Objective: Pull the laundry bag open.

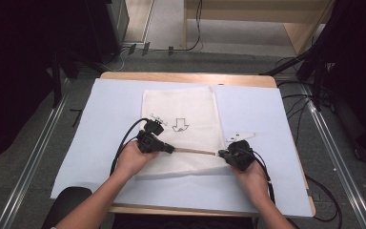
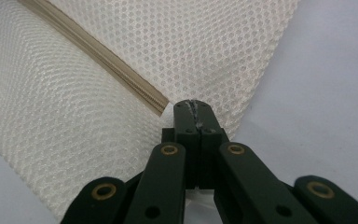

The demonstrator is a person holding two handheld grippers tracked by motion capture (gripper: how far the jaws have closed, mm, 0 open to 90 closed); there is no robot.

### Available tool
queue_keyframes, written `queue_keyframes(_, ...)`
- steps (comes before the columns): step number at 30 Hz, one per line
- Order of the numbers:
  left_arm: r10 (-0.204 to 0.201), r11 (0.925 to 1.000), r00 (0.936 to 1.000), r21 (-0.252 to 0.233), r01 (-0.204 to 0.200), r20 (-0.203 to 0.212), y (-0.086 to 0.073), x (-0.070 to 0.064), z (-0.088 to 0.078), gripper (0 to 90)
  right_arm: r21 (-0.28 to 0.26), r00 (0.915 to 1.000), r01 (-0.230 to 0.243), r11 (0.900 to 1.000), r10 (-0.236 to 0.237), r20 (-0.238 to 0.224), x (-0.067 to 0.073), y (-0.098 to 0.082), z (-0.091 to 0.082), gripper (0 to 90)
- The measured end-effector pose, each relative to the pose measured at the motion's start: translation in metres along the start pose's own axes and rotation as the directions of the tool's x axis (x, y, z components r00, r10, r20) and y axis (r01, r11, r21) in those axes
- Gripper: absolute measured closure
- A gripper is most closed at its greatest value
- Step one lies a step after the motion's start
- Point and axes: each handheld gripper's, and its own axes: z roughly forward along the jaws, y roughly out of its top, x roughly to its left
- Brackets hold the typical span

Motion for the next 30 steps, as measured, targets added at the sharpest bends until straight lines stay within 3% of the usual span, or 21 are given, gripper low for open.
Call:
queue_keyframes(2,0.013,0.9998,0.9992,0.017,-0.013,-0.039,-0.002,0.001,-0.002,89.1,0.0,1.0,-0.002,1.0,0.002,0.0,0.0,0.0,0.0,90.0)
queue_keyframes(8,-0.044,0.999,0.9975,-0.006,0.044,-0.055,-0.017,0.021,-0.021,89.1,-0.005,1.0,0.002,1.0,-0.002,-0.006,-0.002,-0.001,0.0,90.0)
queue_keyframes(16,-0.082,0.9966,0.9918,-0.012,0.081,-0.098,-0.044,0.046,-0.046,89.0,-0.003,1.0,0.001,1.0,-0.001,-0.007,-0.001,-0.001,0.0,90.0)
queue_keyframes(20,-0.121,0.9919,0.99,-0.049,0.118,-0.073,-0.055,0.056,-0.057,89.0,-0.003,0.9999,0.0,1.0,0.0,-0.012,-0.002,-0.001,0.0,90.0)
queue_keyframes(25,-0.101,0.9939,0.9907,-0.054,0.096,-0.091,-0.06,0.056,-0.06,89.0,-0.002,0.9999,0.001,1.0,-0.001,-0.01,-0.002,0.0,0.0,90.0)
queue_keyframes(28,-0.109,0.9922,0.9907,-0.07,0.103,-0.082,-0.061,0.058,-0.06,88.9,-0.001,0.9999,-0.001,1.0,0.001,-0.016,-0.002,0.0,0.0,90.0)
queue_keyframes(30,-0.088,0.9938,0.9924,-0.076,0.082,-0.085,-0.061,0.057,-0.06,88.8,0.001,0.9997,-0.002,1.0,0.002,-0.023,-0.004,0.0,0.0,90.0)
